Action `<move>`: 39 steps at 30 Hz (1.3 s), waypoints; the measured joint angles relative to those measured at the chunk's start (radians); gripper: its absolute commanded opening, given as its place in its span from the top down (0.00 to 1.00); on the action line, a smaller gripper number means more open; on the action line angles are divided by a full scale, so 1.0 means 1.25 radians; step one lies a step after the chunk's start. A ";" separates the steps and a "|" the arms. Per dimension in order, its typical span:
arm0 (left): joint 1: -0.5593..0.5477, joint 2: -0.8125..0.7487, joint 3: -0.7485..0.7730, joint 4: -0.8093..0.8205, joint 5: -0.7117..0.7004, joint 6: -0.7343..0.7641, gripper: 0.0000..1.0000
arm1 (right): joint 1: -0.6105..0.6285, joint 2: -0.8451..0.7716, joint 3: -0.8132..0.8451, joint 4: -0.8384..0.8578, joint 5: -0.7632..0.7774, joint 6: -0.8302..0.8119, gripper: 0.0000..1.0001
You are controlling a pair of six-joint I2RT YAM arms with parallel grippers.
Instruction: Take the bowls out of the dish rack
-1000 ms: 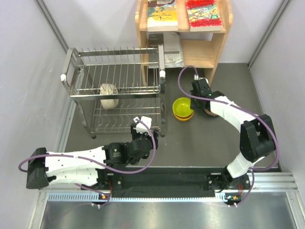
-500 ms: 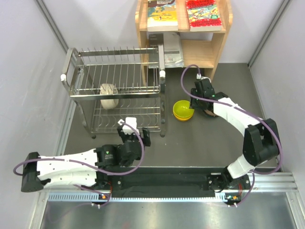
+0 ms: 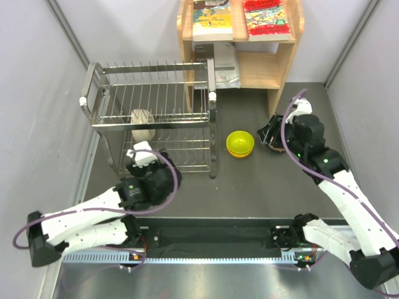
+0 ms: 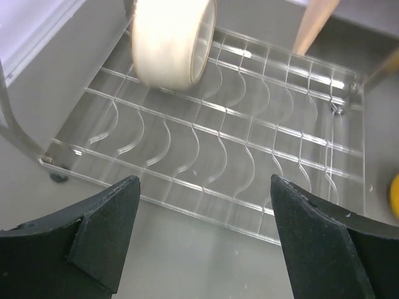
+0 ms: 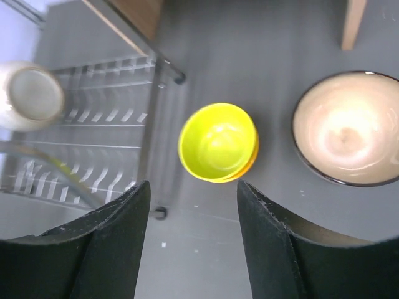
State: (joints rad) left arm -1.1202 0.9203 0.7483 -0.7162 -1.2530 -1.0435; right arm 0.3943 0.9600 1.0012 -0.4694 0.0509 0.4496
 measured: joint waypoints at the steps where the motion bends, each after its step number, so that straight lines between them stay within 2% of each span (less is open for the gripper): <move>1: 0.036 -0.033 -0.006 0.035 0.017 0.052 0.10 | 0.000 -0.020 -0.002 0.000 -0.006 0.002 0.42; 6: 0.157 -0.154 -0.091 0.172 0.127 0.193 0.11 | 0.000 -0.084 -0.053 0.001 -0.046 0.019 0.41; 8: 0.194 -0.126 -0.101 0.201 0.178 0.237 0.11 | 0.000 -0.096 -0.068 -0.009 -0.062 0.020 0.41; 11: 0.271 -0.020 -0.091 0.234 0.277 0.302 0.14 | 0.000 -0.100 -0.073 -0.023 -0.079 0.021 0.41; 15: 0.457 0.053 -0.092 0.287 0.449 0.372 0.18 | 0.000 -0.117 -0.073 -0.040 -0.084 0.021 0.39; 18: 0.556 0.048 -0.096 0.310 0.511 0.386 0.18 | 0.000 -0.146 -0.073 -0.047 -0.082 0.020 0.38; 24: 0.571 0.023 -0.102 0.336 0.522 0.404 0.15 | 0.000 -0.169 -0.077 -0.057 -0.078 0.018 0.38; 29: 0.576 0.014 -0.156 0.418 0.514 0.420 0.12 | 0.000 -0.138 -0.082 -0.061 -0.085 0.018 0.38; 34: 0.577 0.008 -0.249 0.559 0.511 0.398 0.14 | 0.000 -0.132 -0.101 -0.062 -0.096 0.018 0.38; 39: 0.577 -0.082 -0.400 0.735 0.503 0.371 0.19 | 0.000 -0.117 -0.104 -0.062 -0.104 0.010 0.37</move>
State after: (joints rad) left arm -0.3985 0.8173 0.2485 0.2024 -0.6247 -0.5800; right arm 0.3943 0.8139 0.8707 -0.5468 -0.0788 0.4625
